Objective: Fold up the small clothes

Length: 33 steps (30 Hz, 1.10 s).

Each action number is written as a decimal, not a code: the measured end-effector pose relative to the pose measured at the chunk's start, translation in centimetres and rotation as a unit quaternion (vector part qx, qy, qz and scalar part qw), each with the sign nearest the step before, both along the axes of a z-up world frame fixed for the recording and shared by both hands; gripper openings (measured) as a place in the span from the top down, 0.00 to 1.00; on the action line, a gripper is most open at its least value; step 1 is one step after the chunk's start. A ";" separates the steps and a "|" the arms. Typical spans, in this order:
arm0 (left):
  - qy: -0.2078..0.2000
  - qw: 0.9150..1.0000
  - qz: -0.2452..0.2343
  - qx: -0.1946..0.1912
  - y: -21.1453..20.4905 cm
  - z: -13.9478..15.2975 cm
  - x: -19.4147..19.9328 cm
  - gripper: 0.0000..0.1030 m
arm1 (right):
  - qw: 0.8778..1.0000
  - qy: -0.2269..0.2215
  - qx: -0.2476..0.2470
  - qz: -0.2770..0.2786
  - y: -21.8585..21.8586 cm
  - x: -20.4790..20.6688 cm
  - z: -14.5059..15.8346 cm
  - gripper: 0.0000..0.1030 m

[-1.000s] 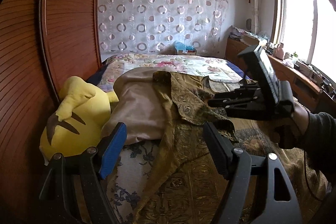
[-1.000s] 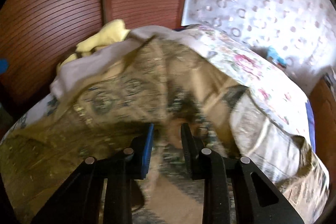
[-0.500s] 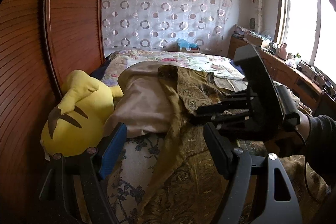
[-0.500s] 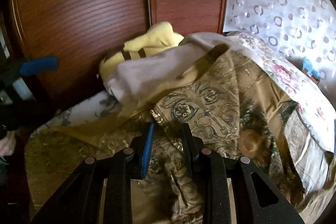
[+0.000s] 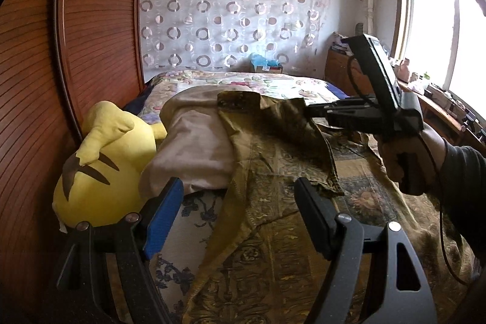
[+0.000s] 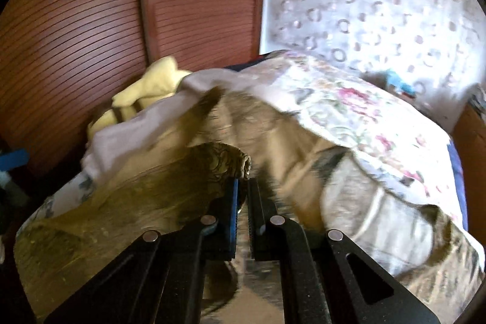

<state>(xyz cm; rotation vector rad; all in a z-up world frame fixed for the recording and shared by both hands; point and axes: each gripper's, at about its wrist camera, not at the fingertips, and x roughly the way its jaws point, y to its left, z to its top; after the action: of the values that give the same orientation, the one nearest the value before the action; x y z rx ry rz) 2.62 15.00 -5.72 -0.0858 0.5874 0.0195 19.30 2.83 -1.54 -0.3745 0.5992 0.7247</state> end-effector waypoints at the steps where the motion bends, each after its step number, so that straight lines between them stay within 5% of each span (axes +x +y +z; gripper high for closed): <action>1: 0.000 1.000 -0.001 0.001 -0.1 0.0 0.1 0.26 | 1.000 -0.002 -0.001 -0.010 -0.2 0.3 0.0 0.94; 11: 0.001 1.000 -0.015 0.003 -1.3 0.1 0.4 0.26 | 0.997 -0.008 0.016 -0.070 -2.0 0.5 0.7 0.92; 13: 0.001 1.000 -0.018 0.003 -1.5 0.2 0.4 0.26 | 0.997 -0.006 0.015 -0.069 -2.3 0.1 0.8 0.76; 19: -0.003 0.999 -0.032 0.003 -2.9 0.4 0.6 0.26 | 0.998 -0.001 0.018 -0.054 -5.1 -2.2 1.5 0.58; 33: -0.008 0.997 -0.076 0.009 -7.8 1.1 2.4 0.26 | 0.995 -0.003 0.038 -0.088 -18.1 -10.5 3.3 0.57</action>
<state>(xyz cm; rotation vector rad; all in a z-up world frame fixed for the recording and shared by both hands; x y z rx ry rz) 5.06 7.16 -4.62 -0.0226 0.5772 -0.1236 8.81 -15.25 1.75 -0.2510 0.5887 0.5748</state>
